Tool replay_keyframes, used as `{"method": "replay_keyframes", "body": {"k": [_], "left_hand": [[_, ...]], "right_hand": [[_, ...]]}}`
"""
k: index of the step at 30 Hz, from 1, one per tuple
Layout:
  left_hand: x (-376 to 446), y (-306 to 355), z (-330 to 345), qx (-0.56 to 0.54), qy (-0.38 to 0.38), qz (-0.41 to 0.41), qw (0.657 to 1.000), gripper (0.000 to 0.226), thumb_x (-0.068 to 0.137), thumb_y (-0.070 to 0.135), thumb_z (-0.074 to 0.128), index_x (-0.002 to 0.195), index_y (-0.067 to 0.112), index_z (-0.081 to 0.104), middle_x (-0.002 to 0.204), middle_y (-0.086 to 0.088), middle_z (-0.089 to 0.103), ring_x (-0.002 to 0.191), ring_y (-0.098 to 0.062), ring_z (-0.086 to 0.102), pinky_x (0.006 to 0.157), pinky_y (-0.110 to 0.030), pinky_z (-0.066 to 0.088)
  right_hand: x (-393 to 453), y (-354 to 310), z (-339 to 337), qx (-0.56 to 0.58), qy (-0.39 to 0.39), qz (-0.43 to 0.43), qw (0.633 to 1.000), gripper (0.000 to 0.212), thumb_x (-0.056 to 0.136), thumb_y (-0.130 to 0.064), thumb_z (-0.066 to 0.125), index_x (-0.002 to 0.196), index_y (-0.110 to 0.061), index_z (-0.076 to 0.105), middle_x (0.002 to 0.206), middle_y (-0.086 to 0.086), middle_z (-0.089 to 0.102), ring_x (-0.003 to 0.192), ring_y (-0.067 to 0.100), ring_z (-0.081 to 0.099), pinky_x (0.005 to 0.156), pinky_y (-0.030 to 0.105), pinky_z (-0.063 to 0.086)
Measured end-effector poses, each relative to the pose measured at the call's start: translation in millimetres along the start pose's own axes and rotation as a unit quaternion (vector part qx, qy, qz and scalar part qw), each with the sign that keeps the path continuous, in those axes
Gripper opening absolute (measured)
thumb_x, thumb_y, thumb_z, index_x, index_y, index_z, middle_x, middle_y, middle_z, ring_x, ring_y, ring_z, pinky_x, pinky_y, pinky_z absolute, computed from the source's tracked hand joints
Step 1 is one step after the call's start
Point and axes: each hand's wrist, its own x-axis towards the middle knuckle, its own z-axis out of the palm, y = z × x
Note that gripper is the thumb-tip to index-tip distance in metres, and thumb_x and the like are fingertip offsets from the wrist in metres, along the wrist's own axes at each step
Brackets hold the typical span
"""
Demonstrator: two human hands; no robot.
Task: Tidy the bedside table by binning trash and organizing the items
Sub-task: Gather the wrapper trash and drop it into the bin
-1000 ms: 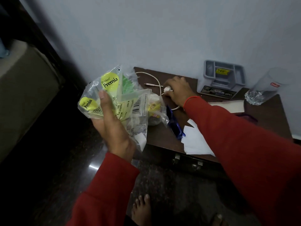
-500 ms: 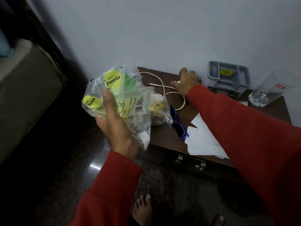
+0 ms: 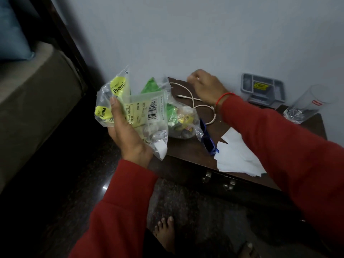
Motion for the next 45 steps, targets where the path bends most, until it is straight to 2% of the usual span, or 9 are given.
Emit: {"method": "replay_keyframes", "body": {"k": [6,13,18,26,30,34,36,40,45], "left_hand": [[17,15,-20,0.047,0.085,0.020,0.995,0.044,0.094,0.031,0.073,0.133,0.013,0.063,0.124,-0.012,0.074,0.104,-0.026,0.076,0.085,-0.047,0.063],[20,15,-17,0.039,0.085,0.040,0.995,0.045,0.095,0.020,0.068,0.138,0.013,0.054,0.124,-0.014,0.072,0.103,-0.029,0.075,0.082,-0.049,0.064],[19,18,-12,0.018,0.096,0.092,0.991,0.052,0.099,0.005,0.051,0.150,0.009,0.038,0.138,-0.016,0.062,0.114,-0.026,0.069,0.088,-0.033,0.061],[-32,-8,8,0.180,0.018,0.230,0.956,0.051,0.106,0.011,0.039,0.156,0.006,0.029,0.135,-0.003,0.052,0.107,0.010,0.064,0.095,-0.010,0.047],[-86,-49,30,0.214,-0.111,0.109,0.964,0.060,0.095,0.022,0.044,0.152,0.003,0.037,0.152,-0.018,0.050,0.139,-0.032,0.053,0.119,-0.047,0.040],[-186,-85,69,0.155,-0.312,-0.086,0.933,0.039,0.104,0.028,0.052,0.143,0.028,0.046,0.150,-0.012,0.055,0.132,-0.036,0.059,0.106,-0.060,0.049],[-228,-103,83,0.149,-0.404,-0.178,0.885,0.064,0.098,0.057,0.057,0.152,0.027,0.040,0.153,-0.011,0.053,0.136,-0.036,0.056,0.108,-0.063,0.046],[-312,-137,101,0.192,-0.504,-0.239,0.808,0.058,0.097,0.042,0.067,0.149,0.028,0.044,0.141,-0.008,0.064,0.127,-0.028,0.065,0.098,-0.059,0.055],[-373,-202,123,0.211,-0.467,-0.266,0.816,0.041,0.090,0.009,0.069,0.130,0.012,0.060,0.119,-0.023,0.072,0.104,-0.040,0.073,0.083,-0.054,0.061]], "right_hand": [[-43,-31,43,-0.239,-0.178,-0.024,0.954,0.128,0.052,-0.092,0.054,0.151,-0.023,0.012,0.146,0.019,0.030,0.135,0.040,0.030,0.111,0.052,0.031],[-51,-14,72,-0.137,-0.134,-0.054,0.980,0.073,0.078,-0.042,0.070,0.139,-0.032,0.031,0.119,0.020,0.048,0.111,0.042,0.054,0.096,0.043,0.047],[-60,-26,31,-0.006,0.042,-0.058,0.997,0.038,0.082,-0.015,0.060,0.121,-0.017,0.059,0.105,0.016,0.059,0.100,0.031,0.057,0.082,0.026,0.037],[-141,-6,-83,0.205,0.206,-0.029,0.957,0.035,0.073,-0.003,0.056,0.094,-0.028,0.064,0.098,0.010,0.065,0.090,0.023,0.064,0.083,0.042,0.055],[-192,22,-132,0.428,0.196,0.046,0.881,0.035,0.080,0.009,0.056,0.087,-0.024,0.064,0.085,0.004,0.066,0.079,0.023,0.063,0.070,0.037,0.054],[-240,62,-170,0.434,0.202,0.083,0.874,0.035,0.084,0.011,0.053,0.093,-0.021,0.065,0.087,0.007,0.068,0.078,0.024,0.064,0.069,0.037,0.053],[-264,84,-191,0.424,0.220,0.102,0.873,0.027,0.084,0.002,0.059,0.093,-0.023,0.066,0.087,0.003,0.070,0.079,0.023,0.066,0.071,0.039,0.053],[-310,127,-227,0.292,0.223,0.119,0.922,0.018,0.091,-0.020,0.058,0.108,-0.023,0.063,0.106,0.004,0.072,0.095,0.016,0.069,0.082,0.034,0.055],[-348,197,-259,0.031,0.167,0.147,0.974,0.032,0.091,-0.050,0.043,0.114,-0.030,0.053,0.113,0.004,0.065,0.107,0.028,0.060,0.096,0.047,0.045]]}}
